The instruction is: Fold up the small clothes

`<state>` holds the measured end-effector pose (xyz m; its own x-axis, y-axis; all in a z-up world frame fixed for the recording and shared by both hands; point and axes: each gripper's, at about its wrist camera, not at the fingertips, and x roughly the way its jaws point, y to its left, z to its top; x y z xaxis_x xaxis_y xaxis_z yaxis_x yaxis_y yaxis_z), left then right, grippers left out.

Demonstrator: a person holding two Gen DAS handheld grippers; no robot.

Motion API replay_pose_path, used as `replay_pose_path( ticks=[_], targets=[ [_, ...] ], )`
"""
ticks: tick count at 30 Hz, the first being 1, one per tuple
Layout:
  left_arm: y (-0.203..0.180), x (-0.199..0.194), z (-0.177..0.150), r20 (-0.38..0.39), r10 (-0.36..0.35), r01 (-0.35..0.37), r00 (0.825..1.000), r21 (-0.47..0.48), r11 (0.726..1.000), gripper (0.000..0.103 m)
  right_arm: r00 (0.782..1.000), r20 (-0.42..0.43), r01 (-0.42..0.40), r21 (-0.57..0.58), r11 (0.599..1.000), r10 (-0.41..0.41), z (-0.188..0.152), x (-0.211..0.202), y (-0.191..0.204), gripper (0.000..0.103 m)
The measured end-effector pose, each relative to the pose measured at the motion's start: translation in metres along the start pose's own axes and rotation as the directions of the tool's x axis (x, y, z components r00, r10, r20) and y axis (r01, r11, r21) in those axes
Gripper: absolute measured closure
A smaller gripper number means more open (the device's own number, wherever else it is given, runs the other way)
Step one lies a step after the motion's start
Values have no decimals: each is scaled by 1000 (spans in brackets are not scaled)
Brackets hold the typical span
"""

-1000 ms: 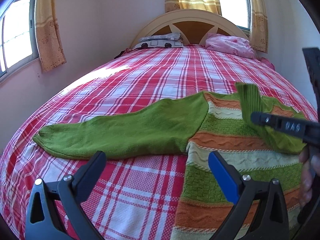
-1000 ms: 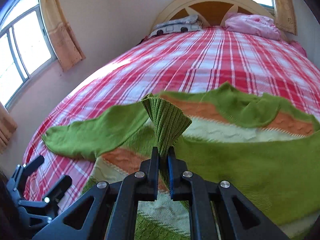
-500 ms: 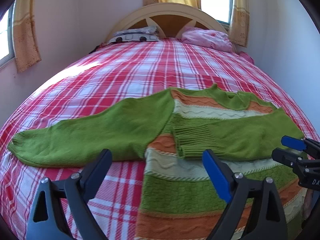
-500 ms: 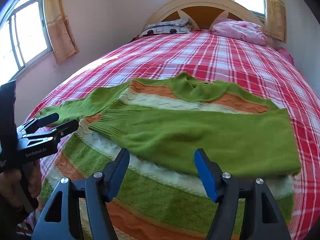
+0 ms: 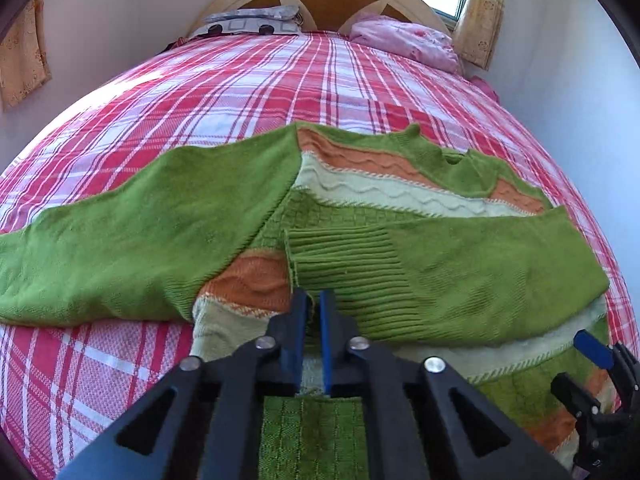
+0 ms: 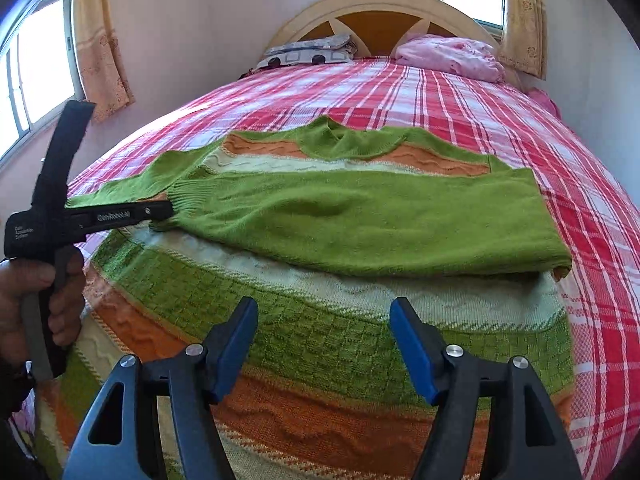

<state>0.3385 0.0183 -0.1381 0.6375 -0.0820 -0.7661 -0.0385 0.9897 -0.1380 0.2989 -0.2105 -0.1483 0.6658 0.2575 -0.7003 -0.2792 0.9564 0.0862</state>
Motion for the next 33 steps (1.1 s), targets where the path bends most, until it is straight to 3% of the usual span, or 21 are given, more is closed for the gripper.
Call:
replay_pose_path(
  ticks=[8,12,17,20,23,26,28,31,33],
  targets=[
    [18,-37,4,106,-2,4,994,-25,1000,100,1000,-1,4,14,1000,-4,-2,1,-2,33],
    [27,-39,3,111,-3,8,994,-44,999,100,1000,-1,13,14,1000,-13,-2,1,-2,32],
    [37,-27,-4,108,113,-110,988,-33,993,103,1000,-2,-10,29,1000,10,1,-4,-5,32],
    [43,-21,-6,91,56,-53,994,-31,998,103,997,70,12,54,998,-16,15,-20,-16,32],
    [39,-22,-7,104,62,-62,993,-6,998,103,993,93,67,83,994,-75,41,-22,-39,31],
    [40,-18,-8,97,62,-61,993,-8,998,102,988,-35,157,117,981,-153,51,8,-71,28],
    [42,-18,-8,95,52,-50,994,-18,999,102,982,-145,148,166,975,-125,40,29,-88,27],
    [44,-19,-10,99,38,-36,994,-30,999,95,981,-123,161,94,982,-149,29,17,-74,27],
    [43,-21,-12,103,35,-32,994,-30,999,82,979,-137,165,83,983,-153,33,10,-62,27]
  ],
)
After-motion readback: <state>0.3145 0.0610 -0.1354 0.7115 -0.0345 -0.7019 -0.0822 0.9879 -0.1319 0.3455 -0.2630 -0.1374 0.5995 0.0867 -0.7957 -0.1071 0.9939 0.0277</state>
